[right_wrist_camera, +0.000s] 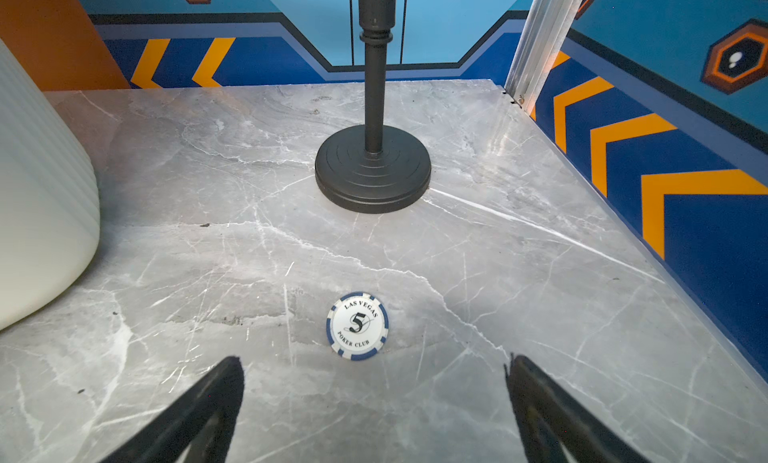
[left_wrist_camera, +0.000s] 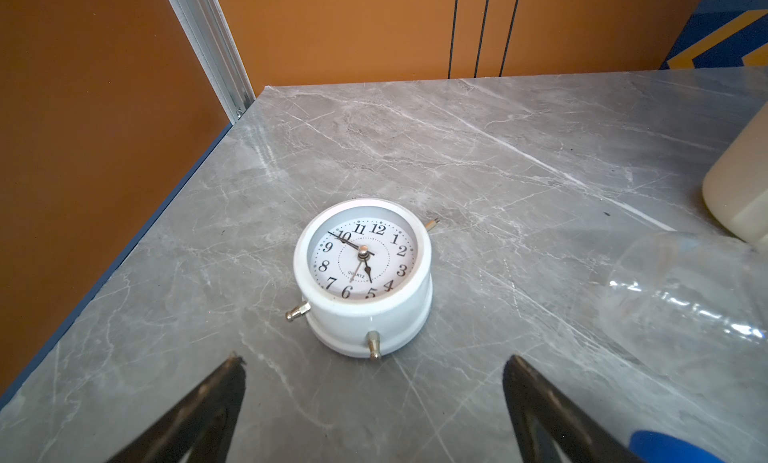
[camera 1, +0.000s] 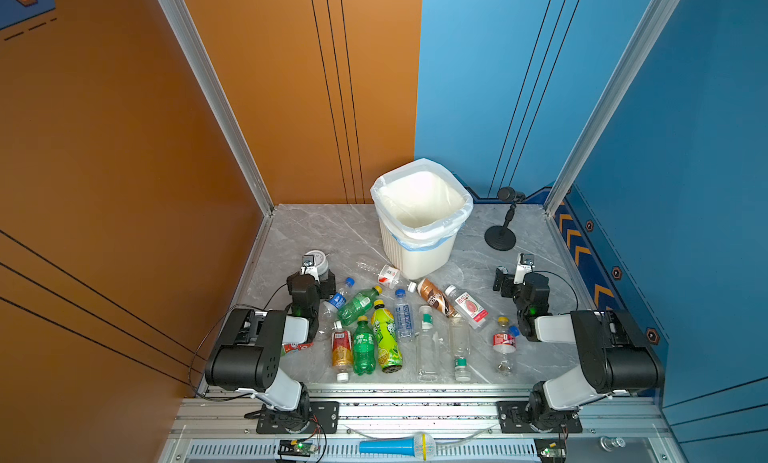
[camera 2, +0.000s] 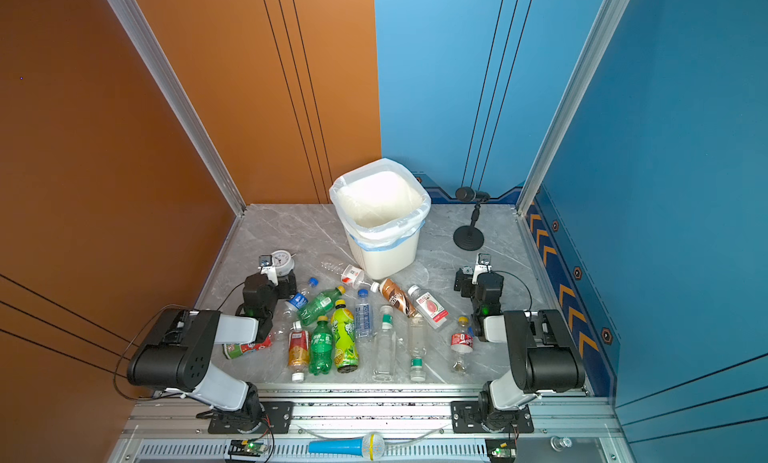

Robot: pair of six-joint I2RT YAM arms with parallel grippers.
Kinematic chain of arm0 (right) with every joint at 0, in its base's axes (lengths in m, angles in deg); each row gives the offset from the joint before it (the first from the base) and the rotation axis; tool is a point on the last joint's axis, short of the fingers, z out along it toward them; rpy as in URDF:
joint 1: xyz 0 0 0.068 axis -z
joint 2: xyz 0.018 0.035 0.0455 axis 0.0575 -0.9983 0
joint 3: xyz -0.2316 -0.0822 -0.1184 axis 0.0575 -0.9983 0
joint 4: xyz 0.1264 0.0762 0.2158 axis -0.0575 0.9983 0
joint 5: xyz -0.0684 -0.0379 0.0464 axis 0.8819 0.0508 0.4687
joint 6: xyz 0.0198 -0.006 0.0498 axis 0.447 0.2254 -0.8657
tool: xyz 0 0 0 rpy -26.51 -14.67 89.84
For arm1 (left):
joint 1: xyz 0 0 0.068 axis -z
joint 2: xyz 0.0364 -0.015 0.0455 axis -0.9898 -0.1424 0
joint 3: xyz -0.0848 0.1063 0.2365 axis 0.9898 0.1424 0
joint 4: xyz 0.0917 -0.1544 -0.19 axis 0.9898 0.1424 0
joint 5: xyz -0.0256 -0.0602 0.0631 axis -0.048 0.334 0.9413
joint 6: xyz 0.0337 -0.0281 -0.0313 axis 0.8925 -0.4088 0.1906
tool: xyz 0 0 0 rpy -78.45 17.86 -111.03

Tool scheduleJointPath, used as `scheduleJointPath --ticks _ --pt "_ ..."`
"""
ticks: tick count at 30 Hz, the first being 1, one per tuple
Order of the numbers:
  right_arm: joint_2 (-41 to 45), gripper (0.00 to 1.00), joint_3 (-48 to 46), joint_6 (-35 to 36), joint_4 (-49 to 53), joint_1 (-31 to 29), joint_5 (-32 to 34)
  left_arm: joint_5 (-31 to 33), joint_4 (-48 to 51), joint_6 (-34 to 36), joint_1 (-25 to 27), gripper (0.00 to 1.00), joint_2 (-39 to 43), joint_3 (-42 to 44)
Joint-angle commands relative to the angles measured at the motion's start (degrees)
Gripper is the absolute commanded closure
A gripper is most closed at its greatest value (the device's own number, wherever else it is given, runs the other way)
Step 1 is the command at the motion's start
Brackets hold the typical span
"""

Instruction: Put the plastic bottles in the bin

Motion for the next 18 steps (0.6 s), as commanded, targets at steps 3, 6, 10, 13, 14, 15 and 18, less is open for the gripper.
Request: scheduleJointPath --ticks 3,6,10,13,14,15,18 --pt "0.6 0.0 1.07 -1.3 1.1 0.2 -1.21 -1.57 0.41 0.23 -0.37 0.02 -0.45 -1.21" --pt "0.51 0.01 1.18 -1.3 1.34 0.27 -1.21 -1.7 0.41 0.17 -0.39 0.02 -0.45 -1.25" --pt "0.52 0.0 1.22 -1.29 1.35 0.32 -1.21 -1.73 0.54 0.18 -0.46 0.02 -0.55 -1.35" --pt "0.59 0.01 1.24 -1.3 1.35 0.27 -1.26 -2.72 0.63 -0.18 -1.05 0.02 -0.44 -1.29" --pt "0.51 0.0 1.28 -1.3 1.35 0.31 -1.18 -2.72 0.59 -0.22 -1.01 0.02 -0.47 -1.33" --pt "0.52 0.0 1.24 -1.3 1.28 0.23 -1.22 -2.72 0.63 -0.16 -1.06 0.02 -0.45 -1.29" --pt "0.54 0.0 1.17 -1.3 1.28 0.27 -1.24 -2.72 0.63 -0.21 -1.06 0.02 -0.48 -1.29"
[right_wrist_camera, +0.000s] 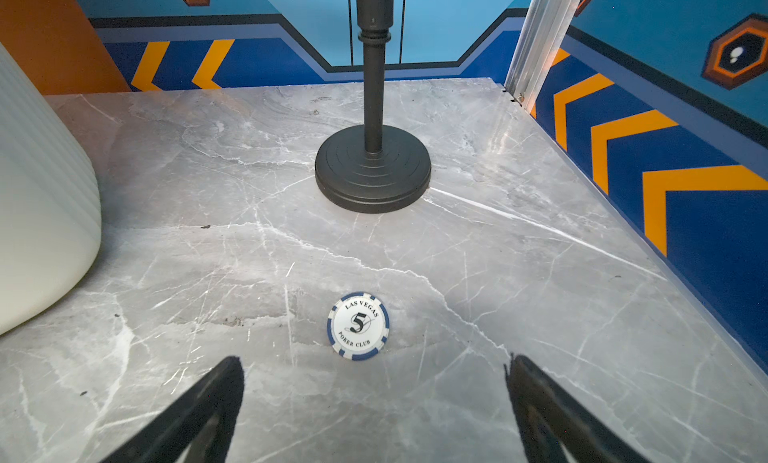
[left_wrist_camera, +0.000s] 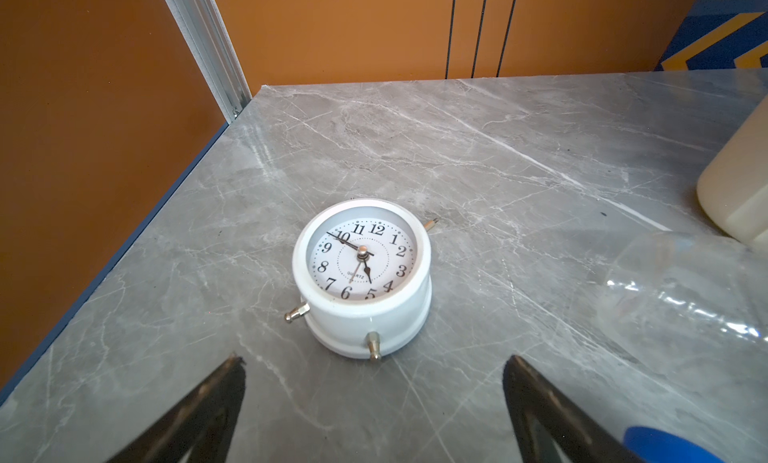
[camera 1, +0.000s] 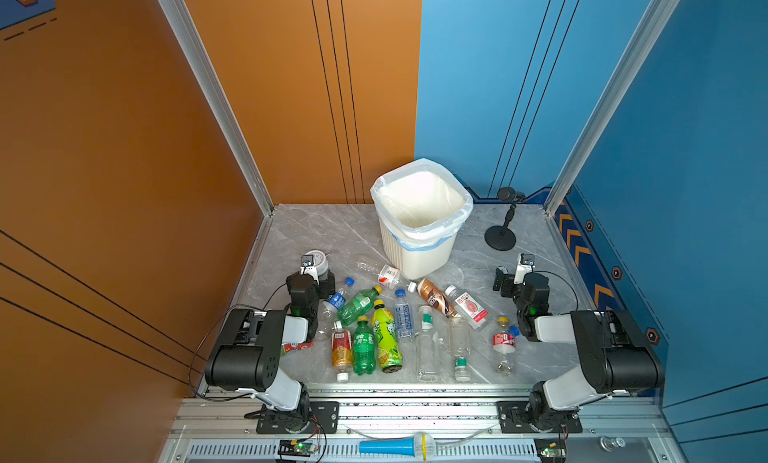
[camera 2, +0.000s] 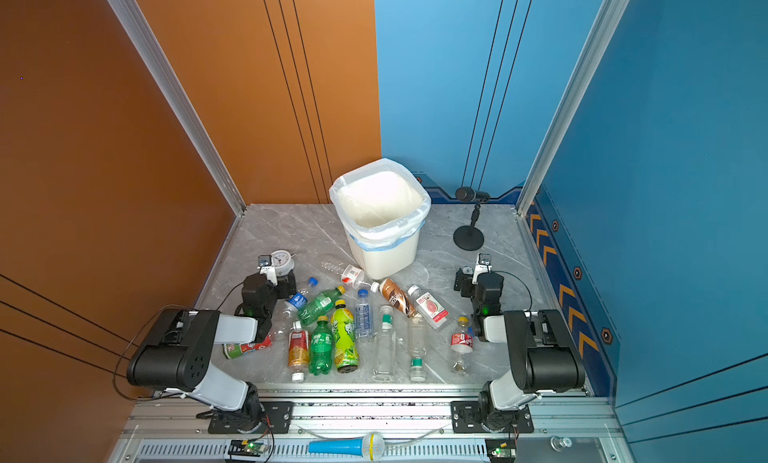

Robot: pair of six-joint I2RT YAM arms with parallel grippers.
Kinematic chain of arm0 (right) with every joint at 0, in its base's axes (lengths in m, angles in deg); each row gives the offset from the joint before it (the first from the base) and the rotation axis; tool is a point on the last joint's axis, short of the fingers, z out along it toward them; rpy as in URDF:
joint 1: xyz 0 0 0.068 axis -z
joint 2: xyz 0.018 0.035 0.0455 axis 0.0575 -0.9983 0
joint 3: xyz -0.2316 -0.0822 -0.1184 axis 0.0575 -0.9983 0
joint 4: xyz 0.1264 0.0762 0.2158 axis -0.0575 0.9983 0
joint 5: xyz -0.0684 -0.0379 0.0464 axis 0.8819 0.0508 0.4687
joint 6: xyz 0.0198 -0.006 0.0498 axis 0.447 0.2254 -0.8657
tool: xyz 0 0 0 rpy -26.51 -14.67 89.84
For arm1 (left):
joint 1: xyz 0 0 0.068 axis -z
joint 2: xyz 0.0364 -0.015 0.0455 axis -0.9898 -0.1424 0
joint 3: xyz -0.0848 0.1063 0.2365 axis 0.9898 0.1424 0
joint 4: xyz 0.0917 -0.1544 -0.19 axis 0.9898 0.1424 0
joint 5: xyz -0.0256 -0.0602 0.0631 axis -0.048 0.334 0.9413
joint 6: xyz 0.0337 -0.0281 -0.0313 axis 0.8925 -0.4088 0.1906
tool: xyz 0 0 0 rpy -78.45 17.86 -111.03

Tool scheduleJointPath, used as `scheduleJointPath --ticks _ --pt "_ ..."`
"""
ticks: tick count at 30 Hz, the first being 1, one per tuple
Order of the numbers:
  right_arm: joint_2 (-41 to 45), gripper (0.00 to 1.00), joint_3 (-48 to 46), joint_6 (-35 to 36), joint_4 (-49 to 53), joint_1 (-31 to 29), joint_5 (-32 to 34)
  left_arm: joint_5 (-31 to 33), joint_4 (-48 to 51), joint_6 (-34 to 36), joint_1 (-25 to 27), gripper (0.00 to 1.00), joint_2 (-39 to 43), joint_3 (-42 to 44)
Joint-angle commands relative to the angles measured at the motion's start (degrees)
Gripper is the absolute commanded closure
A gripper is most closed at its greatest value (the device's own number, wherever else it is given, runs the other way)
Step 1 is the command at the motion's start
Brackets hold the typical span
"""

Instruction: Put the plastic bottles in the bin

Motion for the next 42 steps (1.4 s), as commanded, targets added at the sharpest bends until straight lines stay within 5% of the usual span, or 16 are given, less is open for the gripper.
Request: scheduleJointPath --ticks 1,10,15,18,21,25,32,42 --pt "0.52 0.0 1.18 -0.68 1.31 0.27 -1.19 -1.31 0.61 -0.18 -0.27 0.02 -0.47 -1.2" --pt "1.44 0.0 1.82 -1.12 2.42 -0.02 1.05 -0.86 0.16 -0.27 -0.12 0.02 0.84 -0.7" --pt "13.39 0.0 13.88 -7.08 32.62 -3.2 11.31 12.32 14.52 -1.36 3.49 0.02 15.94 -1.9" --pt "16.27 0.0 18.97 -19.7 41.65 -3.83 11.57 15.2 34.31 -14.47 2.88 0.02 27.54 -8.07" --pt "16.56 0.01 20.57 -16.85 44.82 -1.93 -7.65 20.49 44.6 -30.92 2.74 0.02 35.28 -10.12" --pt "16.22 0.0 23.01 -15.94 54.79 -4.99 -12.65 10.5 44.38 -27.99 0.81 0.02 42.01 -6.98" --pt "15.12 0.0 24.58 -12.33 67.92 -15.46 -9.15 6.47 52.73 -30.83 -0.4 0.02 43.04 -9.5" --pt "10.29 0.0 23.19 -12.65 69.95 -23.41 -5.66 2.71 53.59 -30.78 -0.68 0.02 42.63 -10.18"
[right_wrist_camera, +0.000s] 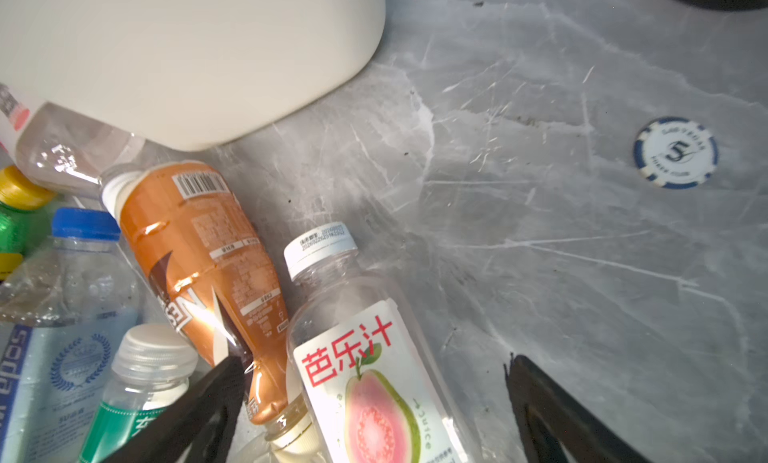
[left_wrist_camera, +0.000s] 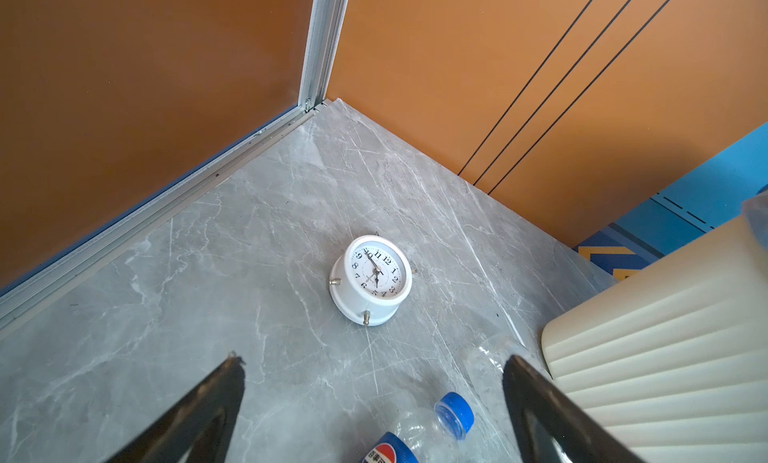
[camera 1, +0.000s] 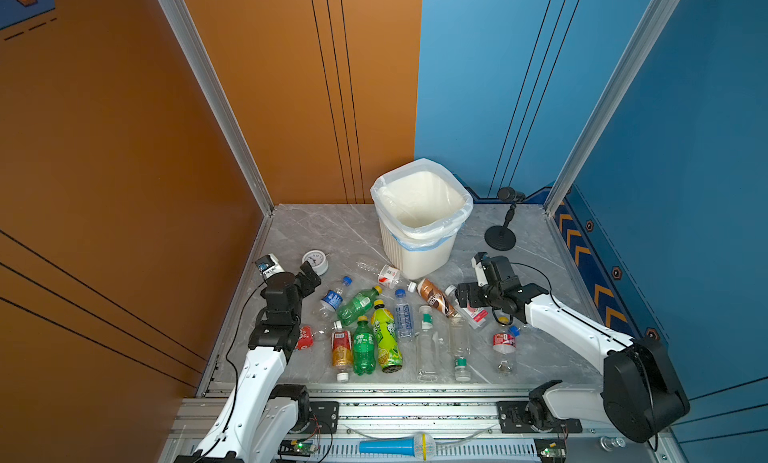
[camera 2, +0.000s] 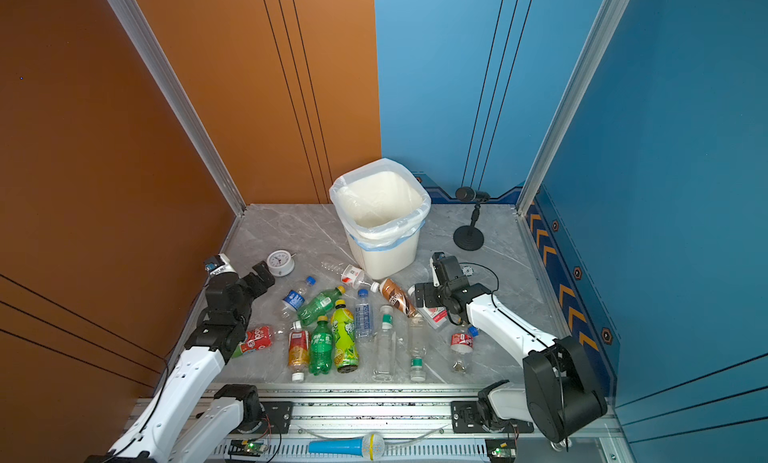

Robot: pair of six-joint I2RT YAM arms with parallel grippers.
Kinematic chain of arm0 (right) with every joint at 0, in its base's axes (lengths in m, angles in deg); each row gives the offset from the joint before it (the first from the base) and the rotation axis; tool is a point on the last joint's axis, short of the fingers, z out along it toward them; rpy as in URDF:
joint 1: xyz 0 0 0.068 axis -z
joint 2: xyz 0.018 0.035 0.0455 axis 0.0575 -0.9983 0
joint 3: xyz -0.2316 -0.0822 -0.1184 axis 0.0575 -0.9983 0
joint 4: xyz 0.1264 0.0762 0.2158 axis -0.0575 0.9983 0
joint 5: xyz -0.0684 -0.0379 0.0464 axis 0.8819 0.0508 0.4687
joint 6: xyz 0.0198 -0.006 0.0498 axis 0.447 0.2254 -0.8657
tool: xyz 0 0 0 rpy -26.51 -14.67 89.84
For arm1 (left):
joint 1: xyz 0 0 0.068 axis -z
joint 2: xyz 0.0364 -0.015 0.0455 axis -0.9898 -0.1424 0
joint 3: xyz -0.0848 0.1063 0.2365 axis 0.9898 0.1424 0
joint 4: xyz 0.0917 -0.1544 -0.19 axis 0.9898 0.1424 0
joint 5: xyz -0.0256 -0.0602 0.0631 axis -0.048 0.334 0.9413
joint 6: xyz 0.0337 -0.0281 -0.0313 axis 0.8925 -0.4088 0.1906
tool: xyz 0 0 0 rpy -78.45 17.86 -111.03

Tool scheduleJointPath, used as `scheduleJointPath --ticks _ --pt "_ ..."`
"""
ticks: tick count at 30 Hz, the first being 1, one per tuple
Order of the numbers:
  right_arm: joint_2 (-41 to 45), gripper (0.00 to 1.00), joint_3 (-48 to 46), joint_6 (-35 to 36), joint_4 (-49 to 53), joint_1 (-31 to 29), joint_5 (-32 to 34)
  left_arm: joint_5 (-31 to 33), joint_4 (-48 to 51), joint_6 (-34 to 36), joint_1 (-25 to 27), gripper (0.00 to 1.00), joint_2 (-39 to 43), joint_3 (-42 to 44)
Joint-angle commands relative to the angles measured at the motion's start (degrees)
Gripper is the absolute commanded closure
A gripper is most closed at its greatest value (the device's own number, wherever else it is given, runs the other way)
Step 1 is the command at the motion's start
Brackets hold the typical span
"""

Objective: Put the plastic bottles in the bin
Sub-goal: 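Reach the right gripper down and grasp the clear water bottle with white cap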

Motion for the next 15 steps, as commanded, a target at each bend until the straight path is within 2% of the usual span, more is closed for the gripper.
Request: scheduleJointPath --ticks 1,11,15 --pt "-1.7 0.0 0.2 0.2 2.45 -1.26 2.61 -2.48 1.36 -0.63 -0.53 0.02 0.77 -1.32" --pt "-7.93 0.0 1.89 -0.82 1.33 -1.81 7.5 -2.61 1.78 -2.63 -0.85 0.02 3.16 -0.04" --pt "-9.94 0.03 2.58 -1.56 0.42 -1.81 9.11 -2.64 2.66 -3.59 -0.94 0.02 4.31 0.01"
